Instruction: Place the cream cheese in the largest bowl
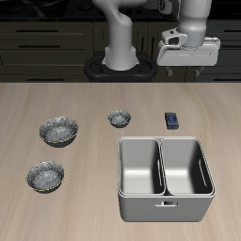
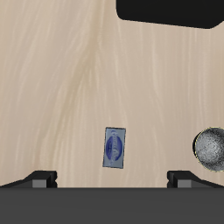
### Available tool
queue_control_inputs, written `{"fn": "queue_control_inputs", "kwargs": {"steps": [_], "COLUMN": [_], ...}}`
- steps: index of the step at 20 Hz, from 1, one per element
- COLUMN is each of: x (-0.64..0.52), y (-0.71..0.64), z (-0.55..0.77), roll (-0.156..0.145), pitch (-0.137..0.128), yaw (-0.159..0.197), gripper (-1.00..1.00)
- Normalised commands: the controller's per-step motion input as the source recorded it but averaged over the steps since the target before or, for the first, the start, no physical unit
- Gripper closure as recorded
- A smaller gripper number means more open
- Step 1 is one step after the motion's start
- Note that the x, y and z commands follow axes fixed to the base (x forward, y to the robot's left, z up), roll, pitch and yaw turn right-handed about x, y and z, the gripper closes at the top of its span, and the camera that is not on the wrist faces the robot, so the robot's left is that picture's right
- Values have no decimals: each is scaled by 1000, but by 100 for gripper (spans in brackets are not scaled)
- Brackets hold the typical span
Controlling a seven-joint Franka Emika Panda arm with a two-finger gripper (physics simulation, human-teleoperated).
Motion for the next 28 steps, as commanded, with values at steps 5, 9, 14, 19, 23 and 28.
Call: {"fn": "queue_control_inputs", "kwargs": {"steps": [5, 9, 14, 19, 23, 28], "x": [100, 62, 18, -67, -85, -201], "y": [68, 85, 99, 42, -51, -48], "z": [-136, -150, -221, -214, -238, -213], "roll": [1, -27, 0, -26, -31, 2], "pitch": [9, -36, -39, -43, -14, -40], "yaw": [8, 9, -11, -2, -13, -35], "gripper": [-100, -100, -100, -100, -100, -100]}}
